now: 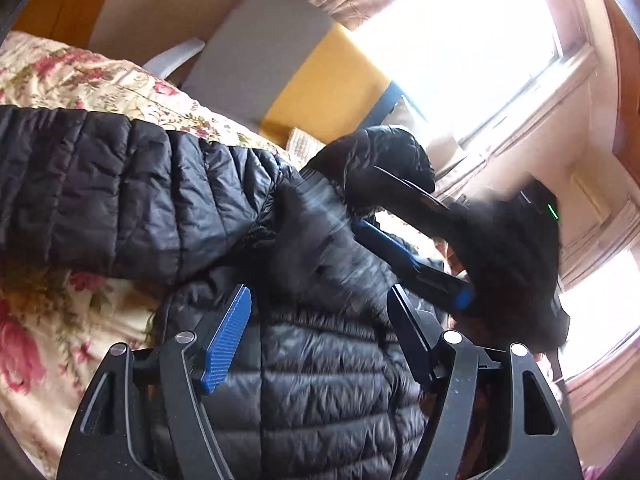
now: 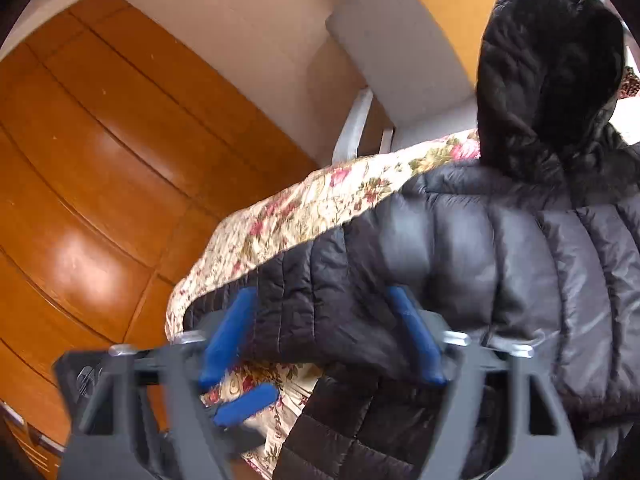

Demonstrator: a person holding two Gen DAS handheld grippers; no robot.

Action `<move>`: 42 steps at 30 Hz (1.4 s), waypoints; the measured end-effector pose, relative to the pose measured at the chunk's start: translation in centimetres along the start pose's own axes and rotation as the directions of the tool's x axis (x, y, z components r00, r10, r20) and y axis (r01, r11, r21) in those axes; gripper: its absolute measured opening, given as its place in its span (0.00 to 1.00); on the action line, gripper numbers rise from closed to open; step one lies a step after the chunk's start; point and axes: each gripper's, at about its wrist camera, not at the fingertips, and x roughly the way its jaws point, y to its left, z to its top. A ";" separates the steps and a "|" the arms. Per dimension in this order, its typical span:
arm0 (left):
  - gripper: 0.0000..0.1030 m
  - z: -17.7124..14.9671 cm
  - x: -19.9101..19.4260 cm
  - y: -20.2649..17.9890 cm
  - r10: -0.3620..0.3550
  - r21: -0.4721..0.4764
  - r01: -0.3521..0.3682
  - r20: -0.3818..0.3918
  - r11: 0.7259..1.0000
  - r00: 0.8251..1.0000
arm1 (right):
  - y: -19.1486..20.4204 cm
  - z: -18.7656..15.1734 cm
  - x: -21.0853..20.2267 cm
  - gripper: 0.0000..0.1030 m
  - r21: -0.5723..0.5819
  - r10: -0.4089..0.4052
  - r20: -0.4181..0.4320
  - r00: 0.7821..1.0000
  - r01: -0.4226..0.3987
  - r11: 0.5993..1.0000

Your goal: Fold large clothes

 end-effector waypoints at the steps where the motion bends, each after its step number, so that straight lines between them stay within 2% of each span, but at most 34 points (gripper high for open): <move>1: 0.70 0.4 0.5 0.2 0.000 -0.012 0.000 -0.002 1.000 1.000 | -0.5 0.2 -1.0 0.72 -0.021 -0.002 0.008 1.000 0.002 1.000; 3: 0.71 1.1 1.6 0.3 -0.007 -0.023 0.007 -0.015 1.000 1.000 | -1.5 0.3 -2.7 0.73 -0.023 0.001 0.018 1.000 -0.001 1.000; 5: 0.73 1.6 3.1 0.6 0.030 -0.026 -0.030 -0.026 0.999 0.999 | -3.4 0.2 -5.7 0.75 -0.030 -0.037 0.045 0.998 0.038 0.999; 8: 0.72 1.8 5.5 1.5 0.061 -0.043 -0.064 -0.077 0.997 0.995 | -6.4 -1.0 -9.6 0.75 -0.044 -0.173 0.075 0.982 0.177 0.983; 11: 0.66 2.1 7.7 1.1 0.082 -0.009 -0.083 -0.118 0.996 0.990 | -10.4 -1.3 -11.7 0.76 -0.016 -0.336 0.074 0.939 0.338 0.941; 12: 0.59 2.2 8.1 1.0 0.093 0.004 -0.093 -0.119 0.996 0.989 | -11.6 -0.8 -12.5 0.76 0.006 -0.372 0.071 0.926 0.372 0.928; 13: 0.47 2.4 8.7 0.4 0.098 0.025 -0.095 -0.128 0.995 0.987 | -12.8 -0.5 -12.8 0.76 0.021 -0.408 0.071 0.910 0.407 0.913; 14: 0.40 2.7 9.2 -0.1 0.100 0.048 -0.094 -0.136 0.994 0.986 | -13.8 -0.1 -13.1 0.76 0.030 -0.443 0.077 0.893 0.442 0.896; 15: 0.25 3.0 9.5 -0.9 0.115 0.088 -0.104 -0.128 0.991 0.985 | -14.5 0.2 -13.5 0.76 0.033 -0.461 0.086 0.883 0.460 0.887; 16: 0.02 3.2 9.5 -1.3 0.132 0.120 -0.119 -0.110 0.986 0.985 | -15.2 0.7 -13.4 0.76 0.031 -0.478 0.091 0.873 0.478 0.878; 19: 0.02 3.9 8.4 -2.4 0.181 0.197 -0.176 -0.006 0.964 0.983 | -17.1 1.6 -12.5 0.72 0.040 -0.546 0.086 0.834 0.544 0.838; 21: 0.02 4.0 8.3 -1.8 0.240 0.224 -0.237 0.016 0.945 0.971 | -18.1 1.6 -11.9 0.70 0.050 -0.559 0.062 0.827 0.557 0.829; 23: 0.02 3.7 9.4 -0.4 0.321 0.239 -0.309 -0.015 0.921 0.947 | -18.7 0.9 -10.8 0.70 0.039 -0.563 0.032 0.826 0.562 0.827; 26: 0.03 1.6 12.3 1.8 0.413 0.290 -0.371 -0.099 0.882 0.905 | -19.0 -0.6 -7.8 0.71 -0.031 -0.628 0.035 0.777 0.629 0.777; 27: 0.03 1.0 12.6 2.3 0.414 0.281 -0.372 -0.104 0.884 0.904 | -19.1 -0.9 -7.2 0.72 -0.043 -0.639 0.053 0.767 0.641 0.766; 28: 0.03 1.0 12.5 2.2 0.407 0.265 -0.369 -0.103 0.891 0.907 | -19.1 -1.1 -6.9 0.72 -0.049 -0.650 0.059 0.758 0.652 0.756; 30: 0.03 1.2 11.0 2.3 0.367 0.196 -0.346 -0.083 0.917 0.926 | -19.3 -1.3 -6.6 0.72 -0.051 -0.659 0.059 0.750 0.661 0.749; 32: 0.03 1.7 8.5 3.1 0.251 0.093 -0.245 -0.060 0.965 0.966 | -19.7 -1.4 -6.8 0.72 -0.044 -0.655 0.056 0.753 0.657 0.752; 34: 0.18 2.5 6.3 3.7 0.193 0.024 -0.193 -0.024 0.981 0.981 | -19.6 -1.6 -6.9 0.73 -0.045 -0.655 0.057 0.754 0.657 0.752; 35: 0.19 3.1 5.7 3.7 0.196 0.013 -0.196 -0.005 0.981 0.981 | -19.5 -1.7 -7.0 0.73 -0.046 -0.656 0.058 0.752 0.659 0.751; 38: 0.19 4.9 4.8 2.1 0.156 0.047 -0.158 0.038 0.986 0.987 | -19.4 -1.9 -7.4 0.73 -0.049 -0.662 0.059 0.747 0.664 0.746; 41: 0.19 5.8 6.2 -0.9 0.122 0.144 -0.126 0.036 0.982 0.992 | -18.6 -1.5 -8.0 0.73 -0.063 -0.673 0.040 0.738 0.674 0.736; 42: 0.19 5.9 7.1 -2.2 0.125 0.193 -0.128 0.029 0.973 0.992 | -18.1 -1.2 -8.5 0.73 -0.058 -0.659 0.038 0.751 0.660 0.749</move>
